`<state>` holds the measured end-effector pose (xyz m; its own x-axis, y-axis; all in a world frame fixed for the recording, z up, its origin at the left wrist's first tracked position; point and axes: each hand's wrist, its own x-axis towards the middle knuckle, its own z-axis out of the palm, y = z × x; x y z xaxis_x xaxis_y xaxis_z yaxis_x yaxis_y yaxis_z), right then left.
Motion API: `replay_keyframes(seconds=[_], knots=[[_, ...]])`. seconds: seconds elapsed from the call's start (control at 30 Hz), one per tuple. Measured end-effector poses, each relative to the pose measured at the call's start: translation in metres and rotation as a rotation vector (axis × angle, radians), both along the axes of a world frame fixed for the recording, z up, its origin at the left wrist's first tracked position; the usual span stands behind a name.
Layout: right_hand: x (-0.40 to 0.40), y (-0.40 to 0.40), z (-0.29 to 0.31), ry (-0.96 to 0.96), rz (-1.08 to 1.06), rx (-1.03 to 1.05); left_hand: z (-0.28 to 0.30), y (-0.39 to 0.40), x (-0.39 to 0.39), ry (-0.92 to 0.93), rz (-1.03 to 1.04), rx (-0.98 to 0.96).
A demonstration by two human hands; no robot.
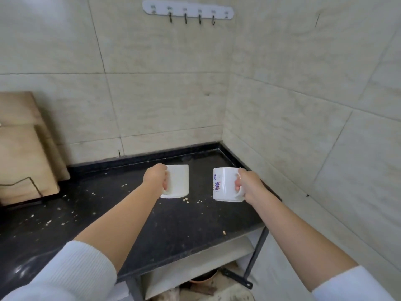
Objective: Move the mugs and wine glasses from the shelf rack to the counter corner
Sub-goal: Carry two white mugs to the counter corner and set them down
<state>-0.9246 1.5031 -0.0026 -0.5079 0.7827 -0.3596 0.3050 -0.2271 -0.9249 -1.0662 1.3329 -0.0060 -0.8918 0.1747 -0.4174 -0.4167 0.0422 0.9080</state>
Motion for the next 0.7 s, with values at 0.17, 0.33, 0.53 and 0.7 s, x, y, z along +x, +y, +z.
replay_keyframes(seconds=[0.17,0.33,0.53,0.7], knots=[[-0.067,0.058,-0.019,0.004,0.013,-0.180,-0.013,0.072,-0.063,-0.076,-0.076,0.043],[-0.138,0.114,-0.042,-0.143,0.044,-0.274,-0.037,0.134,-0.130,-0.172,-0.163,-0.018],[-0.192,0.169,-0.064,-0.150,0.005,-0.306,-0.068,0.197,-0.185,-0.244,-0.230,-0.031],[-0.237,0.202,-0.099,-0.057,-0.075,-0.377,-0.092,0.232,-0.211,-0.381,-0.225,-0.055]])
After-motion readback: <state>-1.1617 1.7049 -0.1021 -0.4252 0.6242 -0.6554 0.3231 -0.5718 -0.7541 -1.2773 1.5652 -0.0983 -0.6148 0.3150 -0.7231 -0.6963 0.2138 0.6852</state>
